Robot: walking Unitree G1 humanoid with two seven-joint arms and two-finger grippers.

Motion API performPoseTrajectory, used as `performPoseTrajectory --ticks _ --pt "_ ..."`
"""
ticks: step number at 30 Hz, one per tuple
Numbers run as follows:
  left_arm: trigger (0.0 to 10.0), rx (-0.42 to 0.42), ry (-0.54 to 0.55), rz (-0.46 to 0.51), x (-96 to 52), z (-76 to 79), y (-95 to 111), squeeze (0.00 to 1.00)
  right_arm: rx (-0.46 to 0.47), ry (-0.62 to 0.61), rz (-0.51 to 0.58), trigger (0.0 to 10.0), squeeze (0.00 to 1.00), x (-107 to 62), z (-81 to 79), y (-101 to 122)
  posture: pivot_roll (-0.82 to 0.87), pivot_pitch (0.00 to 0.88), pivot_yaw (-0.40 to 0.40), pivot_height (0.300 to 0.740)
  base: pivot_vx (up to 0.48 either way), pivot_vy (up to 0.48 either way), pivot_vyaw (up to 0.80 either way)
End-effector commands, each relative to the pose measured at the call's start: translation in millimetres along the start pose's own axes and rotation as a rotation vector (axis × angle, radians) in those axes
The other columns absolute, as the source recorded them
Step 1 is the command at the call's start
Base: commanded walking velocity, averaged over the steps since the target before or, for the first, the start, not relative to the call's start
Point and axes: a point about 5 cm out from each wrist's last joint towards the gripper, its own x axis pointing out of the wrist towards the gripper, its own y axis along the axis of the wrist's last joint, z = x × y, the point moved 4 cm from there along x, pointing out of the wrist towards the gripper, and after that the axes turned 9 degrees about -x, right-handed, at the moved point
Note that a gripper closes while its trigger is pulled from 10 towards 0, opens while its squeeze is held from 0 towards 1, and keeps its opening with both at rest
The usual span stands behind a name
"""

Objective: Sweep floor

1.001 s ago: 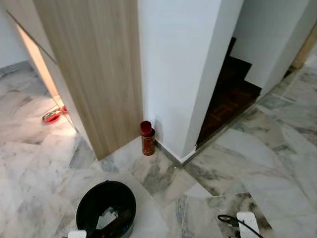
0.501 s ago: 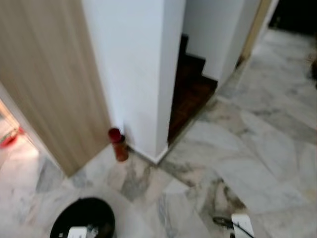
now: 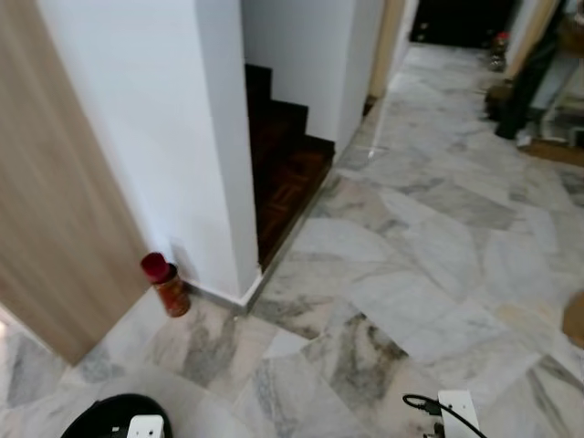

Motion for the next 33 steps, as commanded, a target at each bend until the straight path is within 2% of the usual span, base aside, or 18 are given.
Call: performPoseTrajectory --ticks 1,4,8,13,17,21,25,27,29,31,33 --pt "10.0 0.001 0.001 0.012 -0.4 0.7 1 0.0 -0.009 0.008 -0.028 10.0 0.0 -1.3 -4.8 -8 -0.03 0.0 0.009 0.74 0.0 0.0 -0.7" --pt "10.0 0.004 -0.003 0.011 -0.6 2.0 0 0.0 -0.005 0.008 -0.026 10.0 0.0 -1.4 -7.1 -7 -0.04 0.0 0.014 0.74 0.0 0.0 -0.7" --pt "10.0 0.028 -0.013 0.006 -0.1 2.6 0 0.0 0.0 0.01 -0.021 10.0 0.0 -1.4 -11.2 -5 -0.05 0.0 0.026 0.74 0.0 -0.377 -0.69" --pt "10.0 0.036 -0.015 0.006 2.2 1.5 6 0.0 0.002 0.007 -0.022 10.0 0.0 -0.9 -4.6 -5 -0.08 0.0 0.043 0.74 0.0 0.0 -0.69" --pt "10.0 0.061 -0.049 -0.001 4.2 10.0 8 0.0 0.015 -0.015 -0.03 10.0 0.0 -1.0 6.1 -9 -0.12 0.0 0.061 0.74 0.0 0.0 -0.68" --pt "10.0 0.073 -0.065 -0.007 5.1 16.3 7 0.0 0.015 -0.018 -0.022 10.0 0.0 0.3 3.4 -2 -0.14 0.0 0.062 0.74 0.0 0.0 -0.68" --pt "10.0 0.087 -0.099 -0.016 6.4 29.5 6 0.0 -0.022 -0.025 0.0 10.0 0.0 0.8 10.0 2 -0.16 0.0 0.066 0.74 0.0 0.0 -0.66" --pt "10.0 0.105 -0.129 -0.024 7.1 40.8 6 0.0 0.002 -0.048 0.014 10.0 0.0 0.9 21.0 3 -0.19 0.0 0.083 0.74 0.0 0.0 0.0" --pt "10.0 0.109 -0.137 -0.032 7.6 44.9 5 0.0 0.018 -0.064 0.024 10.0 0.0 0.8 27.3 4 -0.19 0.0 0.093 0.74 0.0 0.0 0.0" --pt "10.0 0.121 -0.143 -0.03 9.1 45.3 9 0.0 0.043 -0.069 0.035 10.0 0.0 0.7 29.5 5 -0.17 0.0 0.107 0.74 0.0 0.0 0.0" --pt "10.0 0.132 -0.135 -0.01 11.8 38.1 20 0.0 0.086 -0.065 0.042 10.0 0.0 0.6 25.4 6 -0.17 0.0 0.129 0.74 0.0 0.0 0.0"
